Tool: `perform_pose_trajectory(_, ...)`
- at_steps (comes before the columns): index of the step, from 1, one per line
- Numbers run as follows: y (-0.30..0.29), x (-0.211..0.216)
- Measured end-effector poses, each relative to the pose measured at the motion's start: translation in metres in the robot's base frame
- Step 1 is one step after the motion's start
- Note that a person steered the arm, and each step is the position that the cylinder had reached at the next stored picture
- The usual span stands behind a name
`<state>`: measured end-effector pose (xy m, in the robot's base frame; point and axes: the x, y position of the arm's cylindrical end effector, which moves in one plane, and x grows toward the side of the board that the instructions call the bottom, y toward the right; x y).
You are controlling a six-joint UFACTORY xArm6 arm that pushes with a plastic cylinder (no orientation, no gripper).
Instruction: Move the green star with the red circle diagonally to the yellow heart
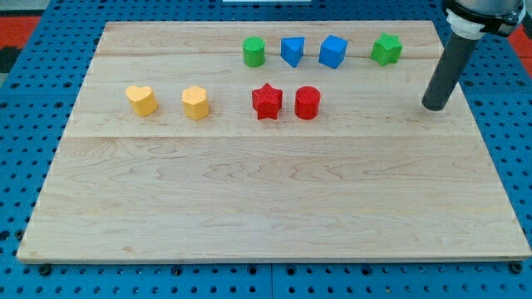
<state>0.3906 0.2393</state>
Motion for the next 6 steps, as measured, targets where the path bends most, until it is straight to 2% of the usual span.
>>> perform_pose_trajectory(6,-0.0020,-0.0045)
